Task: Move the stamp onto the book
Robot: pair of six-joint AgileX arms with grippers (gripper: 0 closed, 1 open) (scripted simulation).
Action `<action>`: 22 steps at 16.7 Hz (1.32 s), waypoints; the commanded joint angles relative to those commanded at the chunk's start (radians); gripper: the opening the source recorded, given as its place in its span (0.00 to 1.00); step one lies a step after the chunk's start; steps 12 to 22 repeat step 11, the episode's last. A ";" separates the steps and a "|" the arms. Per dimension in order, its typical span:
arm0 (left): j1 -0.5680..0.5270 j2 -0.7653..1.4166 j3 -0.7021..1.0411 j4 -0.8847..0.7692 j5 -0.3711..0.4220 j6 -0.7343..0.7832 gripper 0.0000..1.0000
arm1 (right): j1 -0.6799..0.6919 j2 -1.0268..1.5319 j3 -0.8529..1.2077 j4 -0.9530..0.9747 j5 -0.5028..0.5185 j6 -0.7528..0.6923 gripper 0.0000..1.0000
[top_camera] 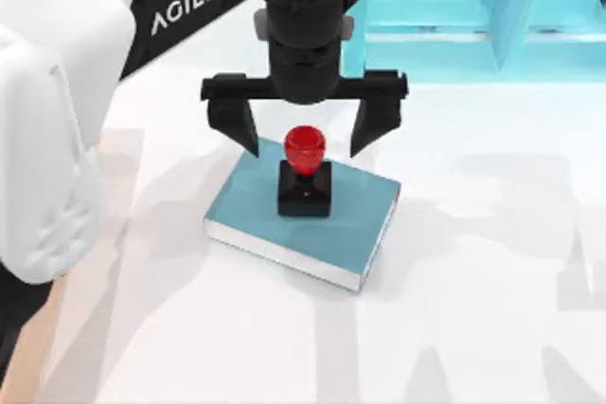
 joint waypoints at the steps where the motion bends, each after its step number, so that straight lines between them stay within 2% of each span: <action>1: 0.000 0.000 0.000 0.000 0.000 0.000 1.00 | 0.000 0.000 0.000 0.000 0.000 0.000 1.00; 4: 0.003 0.006 0.017 -0.016 0.000 -0.002 1.00 | 0.000 0.000 0.000 0.000 0.000 0.000 1.00; 10: 0.001 0.036 0.179 -0.143 0.000 -0.001 1.00 | 0.000 0.000 0.000 0.000 0.000 0.000 1.00; 22: 0.001 0.037 0.185 -0.148 0.000 -0.001 1.00 | 0.000 0.000 0.000 0.000 0.000 0.000 1.00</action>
